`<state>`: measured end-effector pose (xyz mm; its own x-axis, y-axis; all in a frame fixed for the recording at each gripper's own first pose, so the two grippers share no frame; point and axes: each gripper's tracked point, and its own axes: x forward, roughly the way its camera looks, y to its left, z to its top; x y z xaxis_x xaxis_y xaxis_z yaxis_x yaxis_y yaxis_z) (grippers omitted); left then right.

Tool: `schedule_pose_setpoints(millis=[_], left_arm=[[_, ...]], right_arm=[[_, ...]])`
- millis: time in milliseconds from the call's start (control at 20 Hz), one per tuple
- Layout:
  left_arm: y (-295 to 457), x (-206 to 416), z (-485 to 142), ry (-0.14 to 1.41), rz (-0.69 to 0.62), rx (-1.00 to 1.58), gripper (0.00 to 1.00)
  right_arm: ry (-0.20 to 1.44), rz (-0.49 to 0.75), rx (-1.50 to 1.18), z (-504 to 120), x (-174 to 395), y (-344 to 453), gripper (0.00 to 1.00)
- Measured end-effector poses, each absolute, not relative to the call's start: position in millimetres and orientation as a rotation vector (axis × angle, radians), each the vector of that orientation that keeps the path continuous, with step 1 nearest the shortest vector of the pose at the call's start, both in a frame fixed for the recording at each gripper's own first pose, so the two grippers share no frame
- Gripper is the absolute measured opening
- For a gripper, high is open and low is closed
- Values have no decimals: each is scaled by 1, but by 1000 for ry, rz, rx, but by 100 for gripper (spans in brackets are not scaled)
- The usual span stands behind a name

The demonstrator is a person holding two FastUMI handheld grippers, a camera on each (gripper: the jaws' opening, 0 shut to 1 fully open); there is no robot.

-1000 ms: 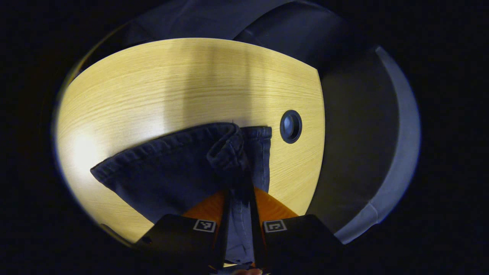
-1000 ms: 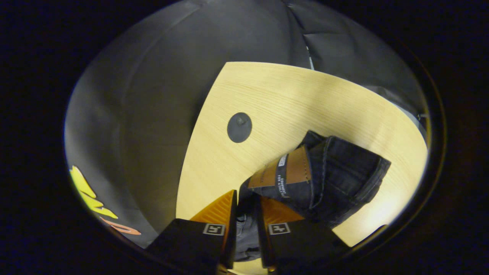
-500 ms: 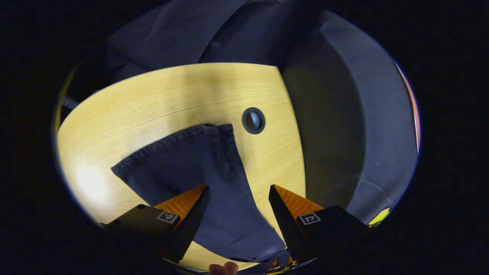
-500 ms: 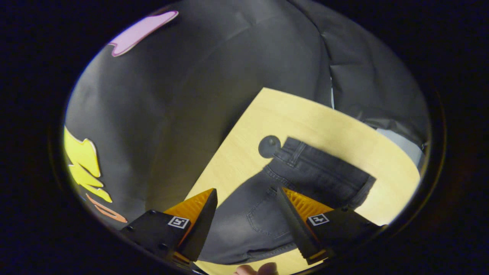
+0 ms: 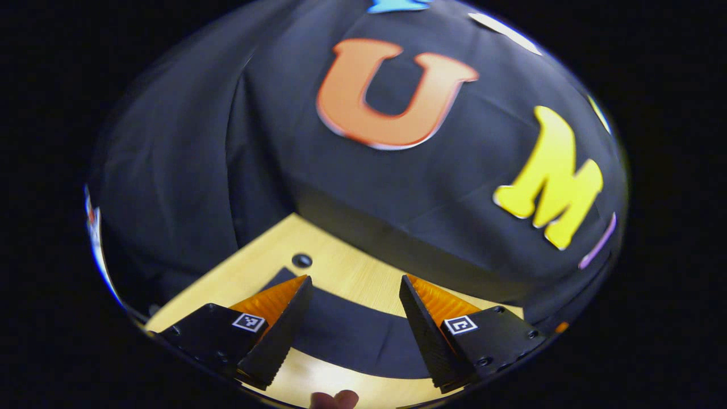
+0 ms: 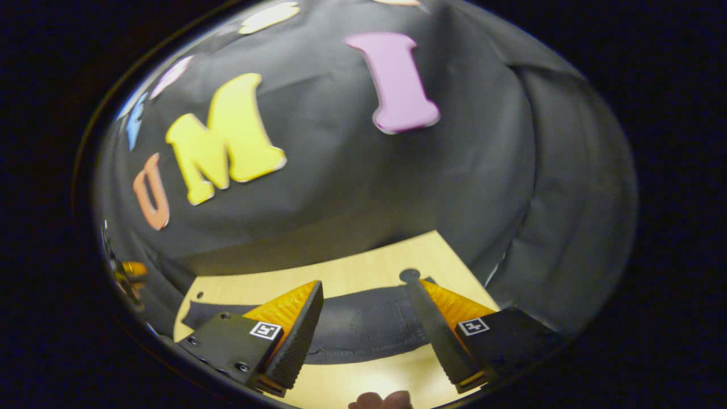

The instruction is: Grasp the waist and the cuffs of the jeans and fold them to make the two legs overlap; first hold the waist and fold one-third of the jeans toward the cuffs, then hold the cuffs and fold the remaining one-third in the same direction to finish folding.

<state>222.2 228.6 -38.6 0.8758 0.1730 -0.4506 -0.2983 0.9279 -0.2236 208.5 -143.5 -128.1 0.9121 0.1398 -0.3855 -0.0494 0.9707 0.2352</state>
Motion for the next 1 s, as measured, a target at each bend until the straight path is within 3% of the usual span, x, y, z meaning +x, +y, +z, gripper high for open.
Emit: schedule_pose_setpoints(millis=[100,300,350,400,450,650,800,850,1000], left_arm=[[190,206,20,356,219,-162,98],[160,190,43,227,152,-61,98],[155,185,47,205,138,-52,98],[144,177,49,189,122,-39,98],[135,169,47,189,113,-29,98],[99,141,32,214,69,-48,100],[82,132,33,221,58,-30,98],[79,130,37,217,54,-12,98],[76,130,49,195,64,26,98]], right_arm=[[307,120,117,-100,178,-135,96],[240,130,29,-94,135,-113,96],[244,135,20,-98,126,-112,100],[245,132,16,-100,115,-113,93],[246,128,19,-97,109,-117,96],[329,109,80,-126,82,-120,94],[392,70,138,-158,88,-135,93],[411,54,166,-169,93,-143,97],[468,-6,265,-205,112,-167,94]])
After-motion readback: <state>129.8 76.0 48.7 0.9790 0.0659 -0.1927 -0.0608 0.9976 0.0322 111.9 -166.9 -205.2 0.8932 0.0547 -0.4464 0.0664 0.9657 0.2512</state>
